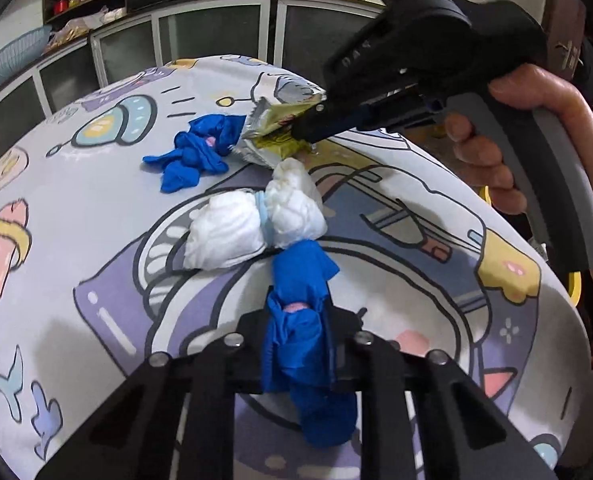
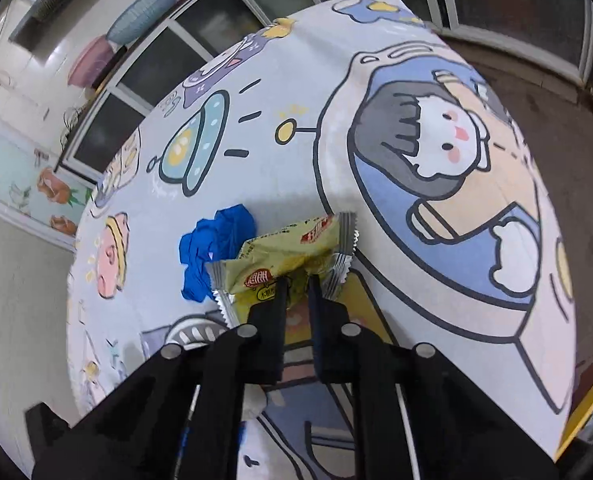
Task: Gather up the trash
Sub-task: 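Grasp the blue glove with the left tool while the right tool grasps the yellow wrapper, then carry the yellow wrapper over the bin and open the right tool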
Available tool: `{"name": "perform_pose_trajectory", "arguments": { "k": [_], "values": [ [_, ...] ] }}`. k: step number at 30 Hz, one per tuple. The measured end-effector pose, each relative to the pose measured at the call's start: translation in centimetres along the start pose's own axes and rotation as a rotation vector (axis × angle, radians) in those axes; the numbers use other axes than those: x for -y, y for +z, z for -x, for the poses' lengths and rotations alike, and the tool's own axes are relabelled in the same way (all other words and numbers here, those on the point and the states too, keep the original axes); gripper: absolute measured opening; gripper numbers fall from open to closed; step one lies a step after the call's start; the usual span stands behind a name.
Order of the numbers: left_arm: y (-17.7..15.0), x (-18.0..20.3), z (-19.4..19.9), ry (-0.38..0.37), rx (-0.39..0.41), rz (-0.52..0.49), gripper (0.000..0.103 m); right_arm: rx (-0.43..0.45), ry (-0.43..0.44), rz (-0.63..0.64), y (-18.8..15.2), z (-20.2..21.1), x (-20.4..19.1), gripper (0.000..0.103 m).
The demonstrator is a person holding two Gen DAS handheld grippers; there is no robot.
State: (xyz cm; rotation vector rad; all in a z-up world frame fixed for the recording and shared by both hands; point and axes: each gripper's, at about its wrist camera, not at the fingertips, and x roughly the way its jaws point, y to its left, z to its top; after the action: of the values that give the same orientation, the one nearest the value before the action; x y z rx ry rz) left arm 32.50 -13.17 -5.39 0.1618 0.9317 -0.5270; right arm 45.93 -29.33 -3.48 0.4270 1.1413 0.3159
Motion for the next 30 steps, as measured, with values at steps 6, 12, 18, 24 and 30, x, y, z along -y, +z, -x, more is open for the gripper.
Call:
{"name": "perform_pose_trajectory", "arguments": {
  "k": [6,12,18,24,30],
  "values": [
    [-1.1,-0.5,3.0,0.021,0.034,0.025,0.016,0.032,0.063,-0.019,-0.7,2.4,0.2,0.007],
    [-2.0,0.5,7.5,0.096,0.110,0.057,0.016,0.089,0.108,-0.026,-2.6,6.9,1.2,0.006],
    [-1.6,4.0,9.8,0.093,0.149,0.036,0.016,0.140,0.084,-0.035,-6.4,11.8,4.0,0.006],
    [-0.3,9.7,10.9,0.043,0.171,-0.035,0.016,0.224,0.045,-0.081,-11.2,17.6,8.7,0.006],
    [1.7,16.6,11.1,-0.016,0.209,-0.162,0.016,0.315,-0.002,-0.159,-15.6,22.5,13.9,0.006]
  ]
}}
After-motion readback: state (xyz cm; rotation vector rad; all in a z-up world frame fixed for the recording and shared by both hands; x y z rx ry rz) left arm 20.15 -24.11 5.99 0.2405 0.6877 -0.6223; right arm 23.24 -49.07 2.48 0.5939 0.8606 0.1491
